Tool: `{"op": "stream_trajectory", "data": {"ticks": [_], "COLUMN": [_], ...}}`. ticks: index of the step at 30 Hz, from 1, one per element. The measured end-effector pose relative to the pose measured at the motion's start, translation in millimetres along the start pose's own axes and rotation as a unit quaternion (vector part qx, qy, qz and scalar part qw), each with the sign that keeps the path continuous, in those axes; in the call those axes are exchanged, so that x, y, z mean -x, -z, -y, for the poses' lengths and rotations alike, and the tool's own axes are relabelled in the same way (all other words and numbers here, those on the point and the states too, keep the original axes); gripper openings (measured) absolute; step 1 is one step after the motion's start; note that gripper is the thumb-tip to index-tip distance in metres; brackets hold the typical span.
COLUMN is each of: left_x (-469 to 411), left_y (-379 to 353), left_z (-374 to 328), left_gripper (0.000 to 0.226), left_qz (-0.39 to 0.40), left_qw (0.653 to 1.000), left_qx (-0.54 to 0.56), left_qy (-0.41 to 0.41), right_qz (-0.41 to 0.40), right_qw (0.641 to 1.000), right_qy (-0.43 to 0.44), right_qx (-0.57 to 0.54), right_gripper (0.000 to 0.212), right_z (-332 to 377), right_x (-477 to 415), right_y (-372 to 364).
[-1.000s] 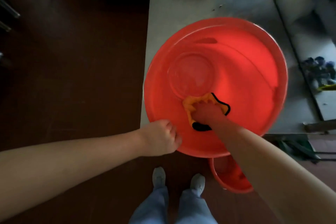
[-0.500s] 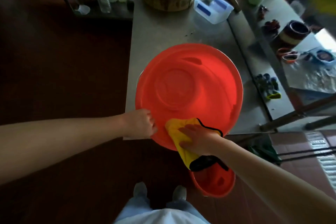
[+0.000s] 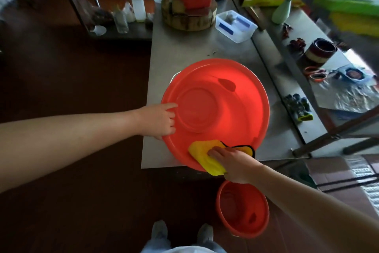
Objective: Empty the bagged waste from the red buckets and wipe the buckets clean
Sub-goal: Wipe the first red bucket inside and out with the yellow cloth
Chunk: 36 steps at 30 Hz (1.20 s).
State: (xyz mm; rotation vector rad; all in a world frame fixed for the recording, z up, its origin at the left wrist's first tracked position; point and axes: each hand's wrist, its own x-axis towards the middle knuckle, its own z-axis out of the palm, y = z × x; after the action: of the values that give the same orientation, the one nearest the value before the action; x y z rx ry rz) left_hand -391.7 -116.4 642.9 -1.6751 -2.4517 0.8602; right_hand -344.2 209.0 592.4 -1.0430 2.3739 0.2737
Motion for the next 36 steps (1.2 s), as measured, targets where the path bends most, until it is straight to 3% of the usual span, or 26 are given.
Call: {"op": "stream_trajectory", "data": {"ticks": [7, 9, 12, 19, 22, 28, 32, 36], "left_x": [-35, -50, -56, -19, -2, -10, -23, -30], "left_y": [10, 12, 8, -16, -18, -15, -9, -2], "left_z": [-95, -112, -109, -55, -25, -45, -69, -68], "left_gripper": [0.072, 0.060, 0.033, 0.043, 0.025, 0.040, 0.029, 0.010], "left_qz": [0.067, 0.042, -0.023, -0.021, -0.053, -0.005, 0.039, 0.042], "left_qw": [0.987, 0.981, 0.984, 0.993, 0.996, 0.996, 0.994, 0.994], "left_qx": [0.083, 0.095, 0.085, 0.081, 0.054, 0.043, 0.065, 0.043], "left_qy": [0.122, 0.167, 0.158, 0.086, 0.052, 0.075, 0.076, 0.092], "right_qz": [-0.074, -0.085, -0.079, -0.037, -0.016, -0.017, 0.012, 0.063], "right_qw": [0.996, 0.994, 0.993, 0.999, 0.999, 0.999, 1.000, 0.986], "right_qy": [0.006, 0.000, -0.016, 0.000, 0.002, 0.017, -0.003, -0.033], "right_qx": [-0.044, -0.062, -0.086, 0.026, 0.044, 0.021, -0.006, -0.150], "right_gripper": [0.089, 0.090, 0.092, 0.092, 0.090, 0.088, 0.091, 0.087], "right_z": [2, 3, 0, -30, -36, -33, -39, -34], "right_x": [-3, -6, -5, 7, 7, 2, -5, -30], "right_y": [-9, -6, -4, 8, 11, 8, 3, -8]}}
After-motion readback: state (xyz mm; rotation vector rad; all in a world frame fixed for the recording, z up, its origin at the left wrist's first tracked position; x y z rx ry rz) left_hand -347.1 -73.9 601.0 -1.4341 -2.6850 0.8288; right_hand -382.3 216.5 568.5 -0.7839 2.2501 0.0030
